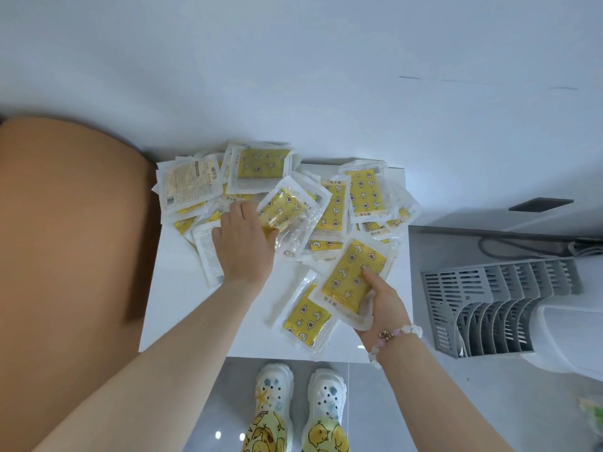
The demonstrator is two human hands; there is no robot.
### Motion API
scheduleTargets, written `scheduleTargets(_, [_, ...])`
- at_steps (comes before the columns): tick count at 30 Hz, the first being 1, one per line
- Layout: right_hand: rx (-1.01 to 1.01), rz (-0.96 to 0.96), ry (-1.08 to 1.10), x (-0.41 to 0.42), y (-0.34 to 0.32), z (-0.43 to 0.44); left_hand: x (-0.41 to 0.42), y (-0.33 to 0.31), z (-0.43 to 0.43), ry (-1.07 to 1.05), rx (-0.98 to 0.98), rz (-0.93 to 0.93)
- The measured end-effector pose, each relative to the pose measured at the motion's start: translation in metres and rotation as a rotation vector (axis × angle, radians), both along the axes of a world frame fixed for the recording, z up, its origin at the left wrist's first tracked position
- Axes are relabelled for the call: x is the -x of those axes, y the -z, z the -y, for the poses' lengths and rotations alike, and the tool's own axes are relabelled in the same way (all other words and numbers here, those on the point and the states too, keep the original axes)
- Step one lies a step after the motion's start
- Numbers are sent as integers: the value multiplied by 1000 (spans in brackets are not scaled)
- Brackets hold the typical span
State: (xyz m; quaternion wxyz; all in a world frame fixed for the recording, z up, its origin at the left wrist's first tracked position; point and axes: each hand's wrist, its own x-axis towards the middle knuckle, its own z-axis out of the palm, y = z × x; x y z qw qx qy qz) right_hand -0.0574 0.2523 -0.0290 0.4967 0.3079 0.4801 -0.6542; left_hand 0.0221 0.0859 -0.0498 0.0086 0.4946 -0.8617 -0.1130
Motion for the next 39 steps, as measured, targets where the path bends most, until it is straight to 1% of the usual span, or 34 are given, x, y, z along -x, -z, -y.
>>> scheduleTargets(3, [-10,-40,11,1,-1,5,-5,-5,6,-1,24,-91])
scheduleTargets(5, [-6,-56,37,2,-2,7,-8,-6,9,-12,-14,-207])
scheduleTargets(7, [6,-42,67,5,-2,7,-11,-13,10,-14,-88,-370])
scheduleTargets(8, [20,-29,74,6,-3,6,-12,-19,9,-47,-147,-482])
scheduleTargets(10, [54,-19,62,9,-2,5,-13,-39,2,-194,-315,-690])
scheduleTargets(12, [110,-8,43,9,-3,4,-11,-55,-11,-350,-552,-833])
scheduleTargets(13, [140,3,29,8,-4,5,-11,-58,-21,-390,-672,-869])
scheduleTargets(14, [172,14,4,7,-6,5,-11,-58,-33,-396,-777,-867])
scheduleTargets(15, [194,17,-33,5,-7,7,-10,-57,-46,-370,-857,-820])
scheduleTargets(17, [179,-5,-130,1,-9,9,-10,-48,-69,-286,-933,-656])
scheduleTargets(19, [80,-66,-229,2,-7,9,-9,-37,-81,-253,-898,-566])
scheduleTargets(22, [-163,-238,-373,6,1,2,-6,-28,-87,-187,-738,-500])
scheduleTargets(24, [-258,-279,-380,10,9,-6,-5,-25,-89,-164,-666,-501])
scheduleTargets(26, [-304,-259,-346,13,12,-14,-8,-16,-88,-205,-631,-489])
scheduleTargets(27, [-323,-248,-323,15,13,-20,-11,-9,-87,-224,-612,-415])
scheduleTargets(28, [-343,-239,-296,16,14,-27,-15,0,-87,-220,-589,-277])
scheduleTargets(30, [-369,-206,-247,18,13,-41,-23,14,-93,-141,-525,46])
scheduleTargets(31, [-380,-188,-234,18,13,-47,-26,21,-97,-93,-482,146])
scheduleTargets(32, [-387,-173,-228,17,13,-52,-28,26,-100,-69,-453,176])
scheduleTargets(33, [-391,-167,-220,16,13,-57,-27,30,-102,-84,-468,168])
scheduleTargets(35, [-414,-163,-204,14,14,-63,-24,35,-99,-167,-595,120])
scheduleTargets(37, [-440,-170,-185,13,16,-67,-21,30,-92,-168,-712,116])
scheduleTargets(38, [-447,-175,-194,13,17,-67,-21,26,-87,-168,-741,72])
scheduleTargets(39, [-454,-177,-202,12,17,-67,-21,18,-82,-194,-773,-19])
